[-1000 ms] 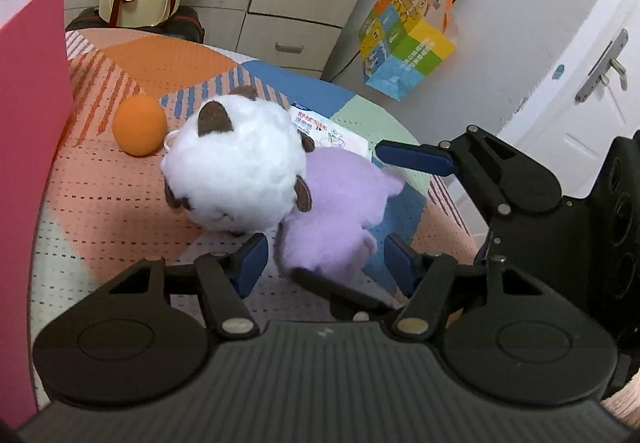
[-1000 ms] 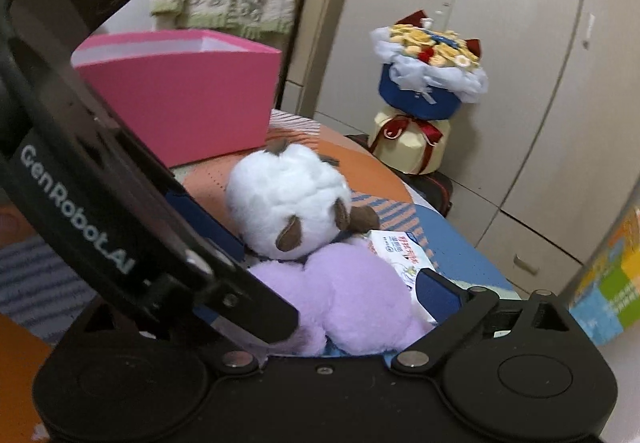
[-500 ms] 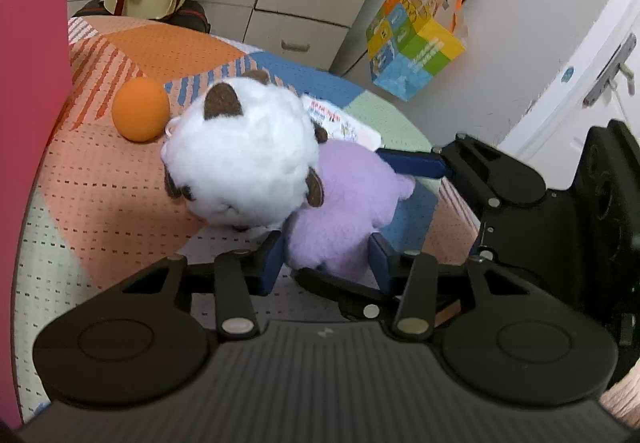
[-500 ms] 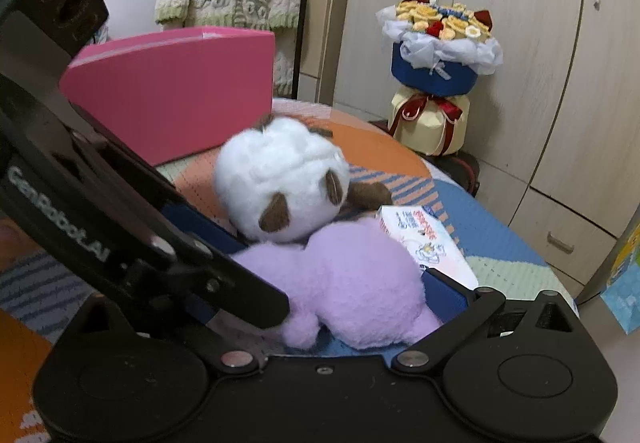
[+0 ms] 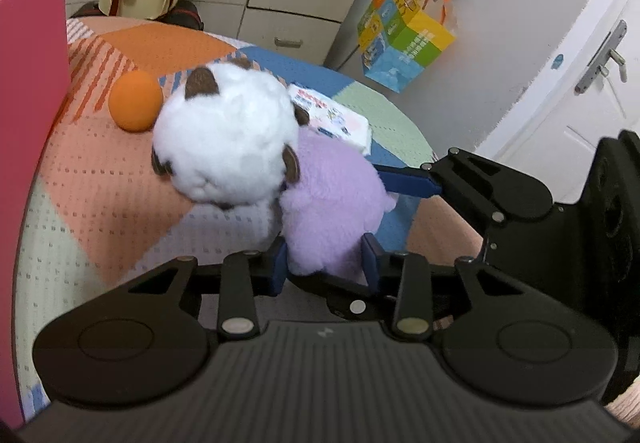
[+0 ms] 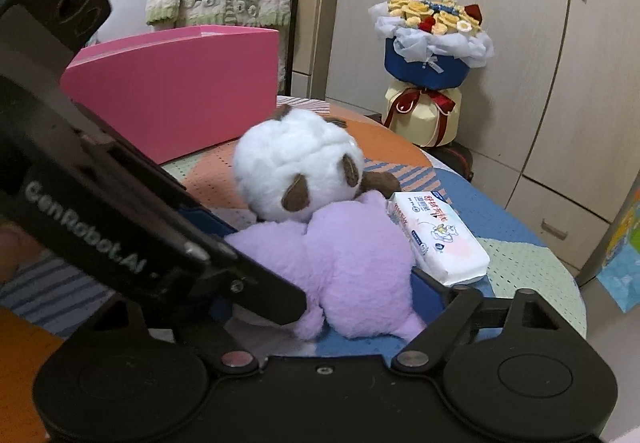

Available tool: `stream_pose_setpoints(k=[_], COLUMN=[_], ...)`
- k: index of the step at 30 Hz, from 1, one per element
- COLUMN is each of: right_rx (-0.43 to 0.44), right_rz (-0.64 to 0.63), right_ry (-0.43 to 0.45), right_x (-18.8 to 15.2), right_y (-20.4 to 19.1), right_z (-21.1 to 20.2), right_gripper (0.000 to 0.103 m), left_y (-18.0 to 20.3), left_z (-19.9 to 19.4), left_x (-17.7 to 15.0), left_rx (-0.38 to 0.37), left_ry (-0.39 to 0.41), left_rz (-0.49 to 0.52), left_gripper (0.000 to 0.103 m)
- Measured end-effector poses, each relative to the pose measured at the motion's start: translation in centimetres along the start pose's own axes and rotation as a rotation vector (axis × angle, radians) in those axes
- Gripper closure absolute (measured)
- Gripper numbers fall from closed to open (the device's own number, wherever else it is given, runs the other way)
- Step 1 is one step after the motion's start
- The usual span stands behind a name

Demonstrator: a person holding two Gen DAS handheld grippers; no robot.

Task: Organize soft objects
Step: 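Grasp the lavender plush bear with the left gripper, right gripper pressing alongside, then carry the lavender bear over the pink box with both grippers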

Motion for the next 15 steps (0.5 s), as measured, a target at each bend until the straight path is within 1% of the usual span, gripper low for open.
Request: stream_pose_setpoints(k=[6,15], right_rx=[-0.022,-0.048], right_rz=[-0.009,-0.002], right_ry=[0.007,0.016], right_x=[-0.8,-1.4], right_y=[-1.1,-3.9], right_z=[-2.3,-6.1], right_gripper=[0.018,0.018], left_y=[1.1,3.2], left_z=[-1.1,-4.0], left_x=[-1.5,-4.1], left_rx=[-0.039,-0.019], left_ry=[-0.045,-0.108], left_rz=[-0.006,0.063], left_gripper=[0.067,0.067])
Point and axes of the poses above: each gripper's, at about its wrist camera, not at the fingertips, and z roughly the way its jaws point, y to its right, x to its top, the point moved 9 cm from there along z, roughly the way its jaws point, and after that the axes turned 13 degrees about -x, right-handed, at the moved point
